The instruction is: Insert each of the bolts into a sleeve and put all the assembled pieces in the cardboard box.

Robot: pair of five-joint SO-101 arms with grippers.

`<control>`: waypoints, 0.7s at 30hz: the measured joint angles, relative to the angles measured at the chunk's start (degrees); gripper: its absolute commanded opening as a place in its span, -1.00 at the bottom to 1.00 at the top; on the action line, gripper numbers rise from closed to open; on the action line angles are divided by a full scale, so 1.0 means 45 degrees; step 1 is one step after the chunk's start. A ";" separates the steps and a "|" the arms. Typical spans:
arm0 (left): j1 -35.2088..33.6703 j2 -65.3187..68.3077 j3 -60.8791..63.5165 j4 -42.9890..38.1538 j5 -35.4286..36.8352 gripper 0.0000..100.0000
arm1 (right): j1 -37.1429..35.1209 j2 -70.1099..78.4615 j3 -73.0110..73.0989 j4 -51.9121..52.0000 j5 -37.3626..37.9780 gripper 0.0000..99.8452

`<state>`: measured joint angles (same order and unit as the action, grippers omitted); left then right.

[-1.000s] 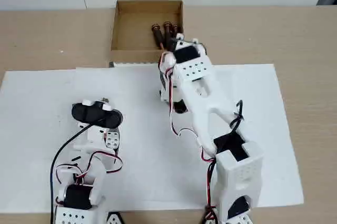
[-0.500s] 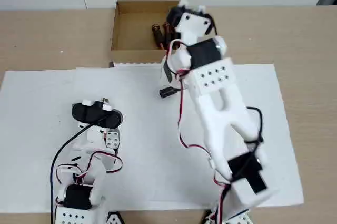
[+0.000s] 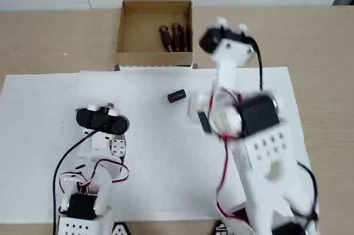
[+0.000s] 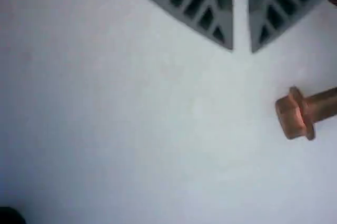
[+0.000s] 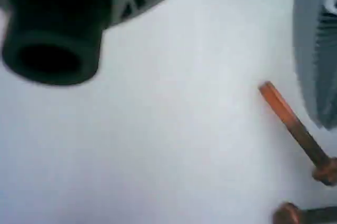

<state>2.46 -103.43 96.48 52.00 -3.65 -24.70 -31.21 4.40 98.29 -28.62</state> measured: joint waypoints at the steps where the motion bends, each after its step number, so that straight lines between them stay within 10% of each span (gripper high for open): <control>1: -0.0176 0.0000 0.0000 0.0020 0.0000 -0.99 | 0.0274 -0.0488 0.0664 0.0000 0.0000 -0.99; 21: -0.2168 0.2188 -0.5841 0.3165 -0.1016 -0.99 | 0.1700 -0.6662 0.8694 -0.1661 0.0000 -0.99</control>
<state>-7.30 -93.58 70.20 66.24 -8.22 -17.05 -61.19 43.52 90.81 -28.62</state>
